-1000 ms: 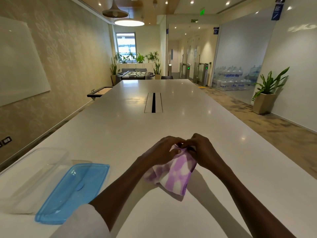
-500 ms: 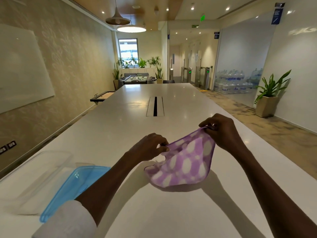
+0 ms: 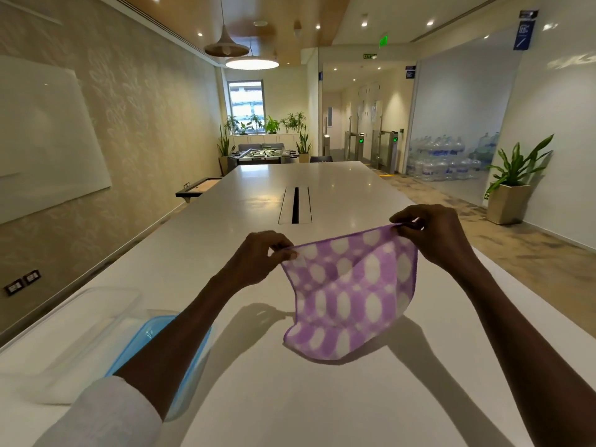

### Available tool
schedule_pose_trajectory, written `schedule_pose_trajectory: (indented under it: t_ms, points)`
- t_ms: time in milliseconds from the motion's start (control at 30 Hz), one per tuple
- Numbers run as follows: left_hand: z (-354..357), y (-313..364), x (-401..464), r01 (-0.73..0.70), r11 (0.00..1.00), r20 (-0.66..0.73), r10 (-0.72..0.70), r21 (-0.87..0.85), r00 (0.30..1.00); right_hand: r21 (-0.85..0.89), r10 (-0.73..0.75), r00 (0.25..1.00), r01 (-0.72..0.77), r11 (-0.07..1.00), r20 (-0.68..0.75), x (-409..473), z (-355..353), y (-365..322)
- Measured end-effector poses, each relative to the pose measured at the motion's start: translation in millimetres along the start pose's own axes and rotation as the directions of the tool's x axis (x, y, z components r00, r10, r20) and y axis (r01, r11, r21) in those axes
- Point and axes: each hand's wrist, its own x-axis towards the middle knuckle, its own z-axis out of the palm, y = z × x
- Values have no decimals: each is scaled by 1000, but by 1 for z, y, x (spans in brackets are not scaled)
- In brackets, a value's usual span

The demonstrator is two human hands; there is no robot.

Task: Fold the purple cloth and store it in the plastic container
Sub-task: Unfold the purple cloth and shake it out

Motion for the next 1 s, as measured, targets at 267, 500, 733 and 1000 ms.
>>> schedule_pose_trajectory:
  t_ms: [267,500,733,1000]
  points:
    - [-47,25,24,125,936,-251,-214,-328,944,200,31,994,-10,980,-105,31,-24,-10]
    - [-92,65,48,-45,888,-414,-168,-457,894,219,-36,974,86,972,-223,64,-52,-39]
    - [-139,101,64,-141,898,-454,-71,-417,888,427,-31,963,148,892,-269,86,-90,-73]
    - [-177,123,52,-129,862,-326,-44,-491,944,732,-107,990,142,666,-95,83,-128,-100]
